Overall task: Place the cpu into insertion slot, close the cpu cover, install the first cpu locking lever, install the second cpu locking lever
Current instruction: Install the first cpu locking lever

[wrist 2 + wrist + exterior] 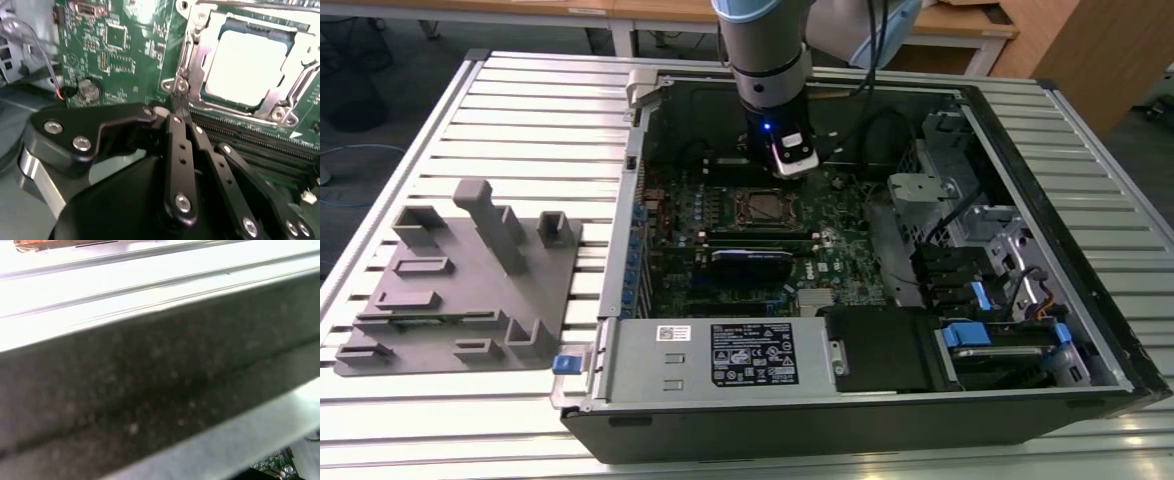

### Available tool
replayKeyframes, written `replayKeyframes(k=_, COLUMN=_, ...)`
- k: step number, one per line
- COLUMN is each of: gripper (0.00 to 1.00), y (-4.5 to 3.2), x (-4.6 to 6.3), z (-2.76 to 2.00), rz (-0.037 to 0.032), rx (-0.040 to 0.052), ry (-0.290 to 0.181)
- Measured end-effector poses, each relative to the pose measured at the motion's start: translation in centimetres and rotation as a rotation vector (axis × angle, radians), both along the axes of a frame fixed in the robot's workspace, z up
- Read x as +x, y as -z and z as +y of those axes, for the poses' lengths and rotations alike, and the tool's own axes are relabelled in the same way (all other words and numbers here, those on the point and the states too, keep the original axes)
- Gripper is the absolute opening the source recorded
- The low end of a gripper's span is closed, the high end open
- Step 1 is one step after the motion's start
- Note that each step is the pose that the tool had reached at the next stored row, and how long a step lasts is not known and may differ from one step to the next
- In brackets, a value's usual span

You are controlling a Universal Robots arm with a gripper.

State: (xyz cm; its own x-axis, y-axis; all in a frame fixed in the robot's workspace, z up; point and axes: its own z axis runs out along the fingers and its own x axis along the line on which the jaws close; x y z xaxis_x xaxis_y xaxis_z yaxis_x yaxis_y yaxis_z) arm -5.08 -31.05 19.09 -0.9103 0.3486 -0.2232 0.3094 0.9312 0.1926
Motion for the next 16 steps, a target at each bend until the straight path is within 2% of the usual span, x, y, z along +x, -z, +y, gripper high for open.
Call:
replayKeyframes(k=5, gripper=0.10, y=-0.10, x=0.09, z=0.02, rz=-0.0004, rx=0.0006, ry=0.000)
replayKeyframes(k=11, gripper=0.10, y=-0.79, x=0.09, z=0.01, rz=0.0000, rx=-0.0001, ry=0.000)
replayKeyframes(k=16, gripper=0.10, y=-0.80, x=-0.13, z=0.00, rz=-0.0012, rx=-0.0002, ry=0.000)
